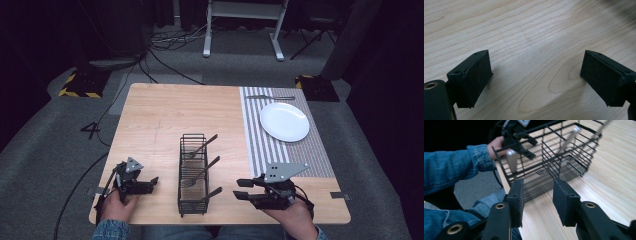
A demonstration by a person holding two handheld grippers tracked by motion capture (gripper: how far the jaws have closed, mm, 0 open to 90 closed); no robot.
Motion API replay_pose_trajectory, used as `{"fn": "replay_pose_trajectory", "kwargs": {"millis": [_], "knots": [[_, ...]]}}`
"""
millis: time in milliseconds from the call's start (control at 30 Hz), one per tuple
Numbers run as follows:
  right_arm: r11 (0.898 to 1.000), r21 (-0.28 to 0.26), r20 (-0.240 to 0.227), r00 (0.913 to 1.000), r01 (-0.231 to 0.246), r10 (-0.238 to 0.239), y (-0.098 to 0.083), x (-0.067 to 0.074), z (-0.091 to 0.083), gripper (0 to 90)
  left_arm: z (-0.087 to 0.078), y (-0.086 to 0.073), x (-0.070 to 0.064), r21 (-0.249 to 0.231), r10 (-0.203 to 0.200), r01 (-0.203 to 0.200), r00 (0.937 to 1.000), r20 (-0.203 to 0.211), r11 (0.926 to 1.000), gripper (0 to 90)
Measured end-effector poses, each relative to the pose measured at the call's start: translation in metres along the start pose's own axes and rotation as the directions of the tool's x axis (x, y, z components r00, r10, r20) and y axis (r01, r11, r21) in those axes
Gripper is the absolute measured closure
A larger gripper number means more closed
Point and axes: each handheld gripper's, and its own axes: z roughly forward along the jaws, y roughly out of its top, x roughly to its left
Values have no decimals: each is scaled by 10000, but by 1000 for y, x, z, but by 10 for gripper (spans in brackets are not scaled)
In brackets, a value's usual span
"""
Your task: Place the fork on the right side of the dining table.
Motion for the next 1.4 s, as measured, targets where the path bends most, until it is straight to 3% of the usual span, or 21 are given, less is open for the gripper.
{"fn": "replay_pose_trajectory", "kwargs": {"millis": [200, 467, 733, 1100, 1400], "knots": [[10000, 24, -499, 9987, 60, -58, 10, 7, 6, 616, 0, 0, 0, -1, -3, 3, 10000, 1, 10000, 101], [9998, 9, -734, 9971, 209, -208, 18, 12, 18, 624, 0, 0, 0, -2, -35, 35, 10000, 14, 10000, 101], [9998, 200, -826, 9966, 88, -72, 21, 13, 30, 673, 0, 0, 0, -1, -31, 31, 10000, 12, 10000, 100], [9995, 277, -929, 9956, -125, 150, 23, 13, 35, 771, 0, 0, 0, 0, -29, 29, 10000, 13, 10000, 100], [9997, 235, -770, 9970, 99, -80, 24, 18, 35, 781, 0, 0, 0, -22, -57, 57, 10000, 5, 10000, 101]]}}
